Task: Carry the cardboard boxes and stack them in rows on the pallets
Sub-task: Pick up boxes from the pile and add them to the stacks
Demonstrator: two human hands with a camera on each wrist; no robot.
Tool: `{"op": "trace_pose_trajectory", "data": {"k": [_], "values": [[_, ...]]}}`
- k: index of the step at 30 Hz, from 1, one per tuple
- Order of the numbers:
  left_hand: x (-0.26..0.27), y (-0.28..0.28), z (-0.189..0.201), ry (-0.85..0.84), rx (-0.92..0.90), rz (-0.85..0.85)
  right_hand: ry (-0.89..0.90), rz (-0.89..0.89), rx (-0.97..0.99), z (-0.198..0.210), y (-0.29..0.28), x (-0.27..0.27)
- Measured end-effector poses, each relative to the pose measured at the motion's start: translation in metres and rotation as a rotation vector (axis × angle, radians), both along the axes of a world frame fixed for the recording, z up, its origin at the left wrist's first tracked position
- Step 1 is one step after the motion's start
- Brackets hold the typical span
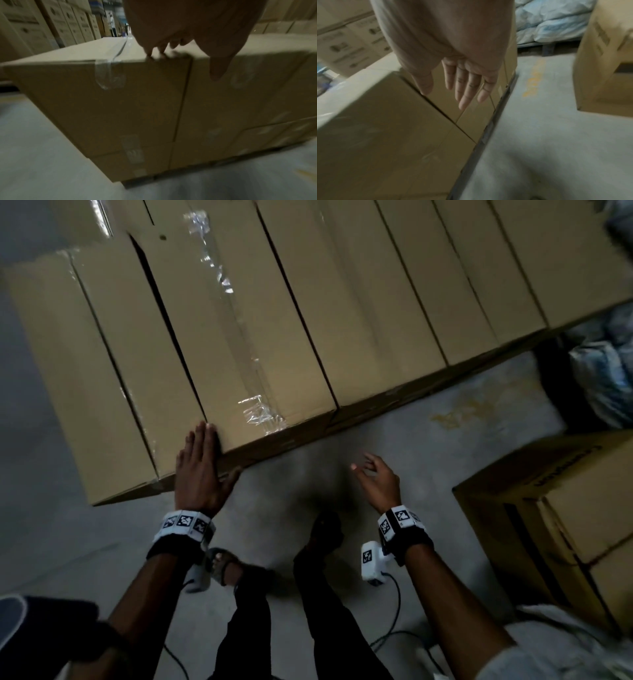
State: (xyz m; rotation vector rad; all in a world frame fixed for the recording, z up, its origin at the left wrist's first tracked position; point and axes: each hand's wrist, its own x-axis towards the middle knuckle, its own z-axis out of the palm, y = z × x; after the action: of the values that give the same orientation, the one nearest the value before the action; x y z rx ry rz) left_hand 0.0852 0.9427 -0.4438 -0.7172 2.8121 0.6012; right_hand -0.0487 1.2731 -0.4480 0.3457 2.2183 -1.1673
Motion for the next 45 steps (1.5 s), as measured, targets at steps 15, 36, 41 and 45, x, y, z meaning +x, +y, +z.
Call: {"op": "trace_pose_trajectory", "data": {"k": [15, 36, 41, 45], "values": [[0.08, -0.054, 0.201, 0.121, 0.306, -0.106, 0.287, 0.587, -0.09, 0.168, -0.21, 0.087], [0.246, -0.509, 0.283, 0.077, 0.2, -0.023, 0.322, 0.681, -0.2, 0.242, -0.653, 0.201], [0.193, -0.593, 0.279, 0.14, 0.258, -0.012, 0.313, 0.711, -0.206, 0.229, -0.748, 0.174], [0.132, -0.669, 0.278, 0.125, 0.24, -0.017, 0.334, 0.684, -0.247, 0.215, -0.839, 0.133]]}}
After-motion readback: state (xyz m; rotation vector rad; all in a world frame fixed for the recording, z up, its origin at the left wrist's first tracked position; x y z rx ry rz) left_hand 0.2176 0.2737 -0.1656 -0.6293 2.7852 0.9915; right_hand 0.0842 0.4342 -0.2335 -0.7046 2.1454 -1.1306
